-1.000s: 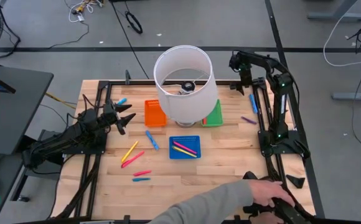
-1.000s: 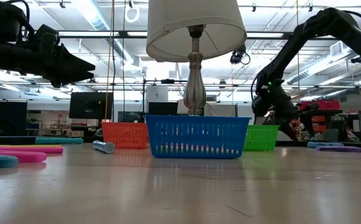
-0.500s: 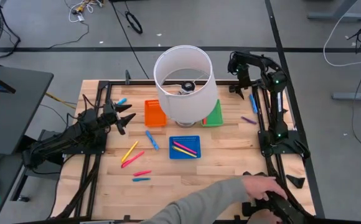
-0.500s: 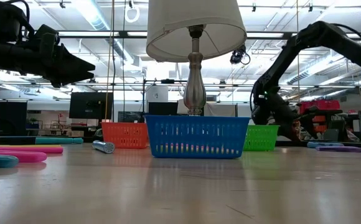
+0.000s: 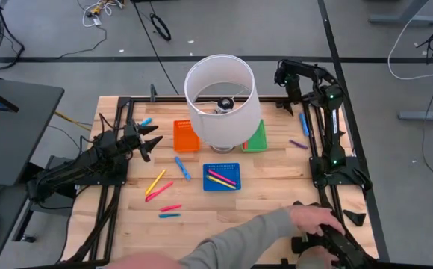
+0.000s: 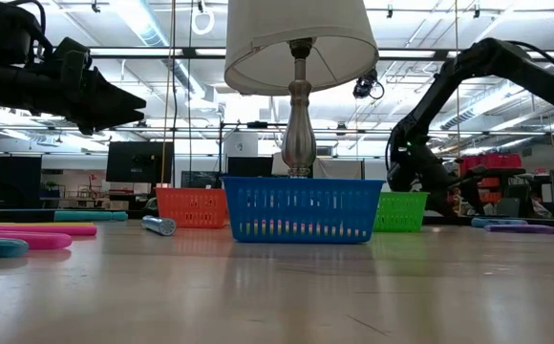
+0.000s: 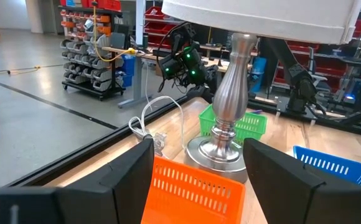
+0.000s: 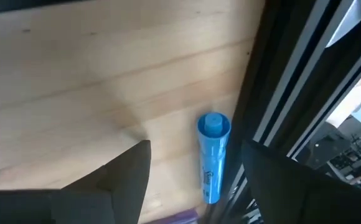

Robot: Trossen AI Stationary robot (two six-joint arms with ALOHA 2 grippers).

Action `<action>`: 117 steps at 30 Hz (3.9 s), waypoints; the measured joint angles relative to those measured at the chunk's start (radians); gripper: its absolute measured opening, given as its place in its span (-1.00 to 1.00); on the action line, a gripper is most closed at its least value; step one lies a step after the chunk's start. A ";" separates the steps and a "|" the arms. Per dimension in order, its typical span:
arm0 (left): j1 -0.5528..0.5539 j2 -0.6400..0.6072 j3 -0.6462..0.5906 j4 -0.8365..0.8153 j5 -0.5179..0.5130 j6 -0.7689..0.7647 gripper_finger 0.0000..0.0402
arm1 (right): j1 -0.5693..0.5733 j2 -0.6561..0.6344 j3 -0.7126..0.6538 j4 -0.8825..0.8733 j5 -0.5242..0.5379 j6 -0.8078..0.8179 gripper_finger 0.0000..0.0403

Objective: Pick & Place Markers
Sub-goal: Put the top right blue large highlighter pen into the green bin

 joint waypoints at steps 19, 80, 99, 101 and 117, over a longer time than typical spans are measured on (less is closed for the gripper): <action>0.000 0.000 0.000 0.000 0.000 0.000 0.26 | -0.037 0.065 0.061 -0.044 -0.137 -0.106 0.25; 0.000 0.000 0.000 0.000 0.000 0.000 0.26 | 0.005 -0.007 0.029 -0.029 -0.195 -0.258 -0.83; 0.000 0.000 0.000 0.000 0.000 0.000 0.26 | 0.023 -0.228 0.030 -0.038 -0.381 -0.181 -0.83; 0.000 0.000 0.000 0.000 0.000 0.000 0.26 | 0.028 -0.245 0.031 -0.039 -0.381 -0.165 -0.83; 0.000 0.000 0.000 0.000 0.000 0.000 0.26 | 0.105 -0.260 0.031 -0.038 -0.537 -0.143 -0.83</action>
